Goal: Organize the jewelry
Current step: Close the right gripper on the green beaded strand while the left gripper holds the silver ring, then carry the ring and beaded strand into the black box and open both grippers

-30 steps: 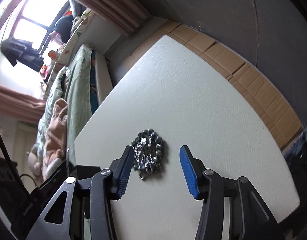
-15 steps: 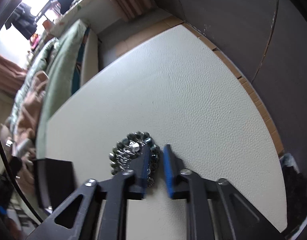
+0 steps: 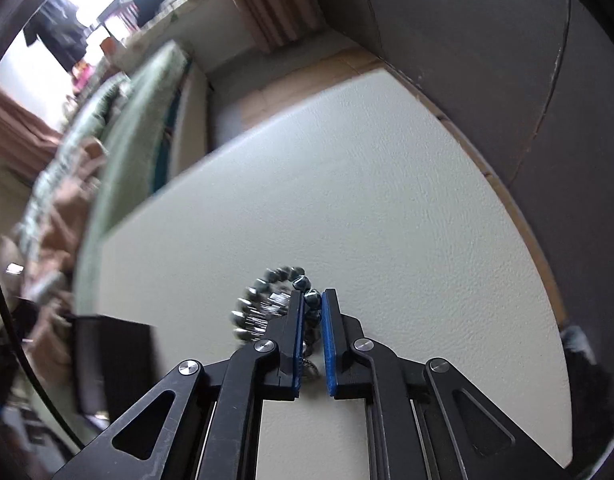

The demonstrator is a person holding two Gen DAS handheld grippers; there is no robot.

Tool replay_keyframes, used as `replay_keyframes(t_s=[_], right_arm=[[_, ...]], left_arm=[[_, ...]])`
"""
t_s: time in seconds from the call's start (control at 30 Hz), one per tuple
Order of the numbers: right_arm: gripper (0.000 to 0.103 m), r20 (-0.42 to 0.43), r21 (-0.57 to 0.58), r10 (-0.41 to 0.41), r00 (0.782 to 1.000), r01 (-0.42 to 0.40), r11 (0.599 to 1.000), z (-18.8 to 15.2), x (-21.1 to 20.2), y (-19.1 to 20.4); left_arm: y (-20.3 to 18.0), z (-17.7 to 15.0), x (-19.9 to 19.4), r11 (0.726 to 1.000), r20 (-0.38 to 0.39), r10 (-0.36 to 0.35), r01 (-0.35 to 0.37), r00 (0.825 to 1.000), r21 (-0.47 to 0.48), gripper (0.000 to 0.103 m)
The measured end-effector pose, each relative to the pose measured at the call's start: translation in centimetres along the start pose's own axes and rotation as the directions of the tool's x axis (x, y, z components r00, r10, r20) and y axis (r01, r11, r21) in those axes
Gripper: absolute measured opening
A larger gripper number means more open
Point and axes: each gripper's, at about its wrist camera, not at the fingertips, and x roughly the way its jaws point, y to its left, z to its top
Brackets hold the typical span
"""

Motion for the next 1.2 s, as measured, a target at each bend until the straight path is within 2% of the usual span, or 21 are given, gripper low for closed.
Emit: replay_keyframes(t_s=[0.1, 0.33, 0.6, 1.0, 1.2], right_arm=[[0.010, 0.041, -0.004, 0.070, 0.997, -0.070, 0.998, -0.2, -2.0, 0.2], [0.010, 0.062, -0.011, 0.173, 0.983, -0.172, 0.985, -1.2, -3.6, 2.0], [0.010, 0.121, -0.068, 0.276, 0.954, -0.269, 0.961, -1.8, -6.7, 5.0], [0.010, 0.193, -0.137, 0.440, 0.877, -0.420, 0.897, -3.0, -11.2, 8.6], [0.010, 0.218, -0.167, 0.496, 0.841, -0.468, 0.868, -3.5, -13.0, 10.3]], left_arm=[[0.1, -0.1, -0.4, 1.000, 0.008, 0.003, -0.003, 1.000, 0.003, 0.002], [0.1, 0.0, -1.4, 1.000, 0.031, 0.007, -0.007, 0.999, -0.002, 0.002], [1.0, -0.7, -3.1, 1.000, 0.061, 0.017, -0.016, 0.998, -0.024, 0.002], [4.0, -1.8, -5.3, 0.996, 0.088, 0.050, -0.043, 0.995, -0.078, 0.002], [5.0, -2.4, -4.6, 0.992, 0.044, 0.095, -0.091, 0.995, -0.085, 0.002]])
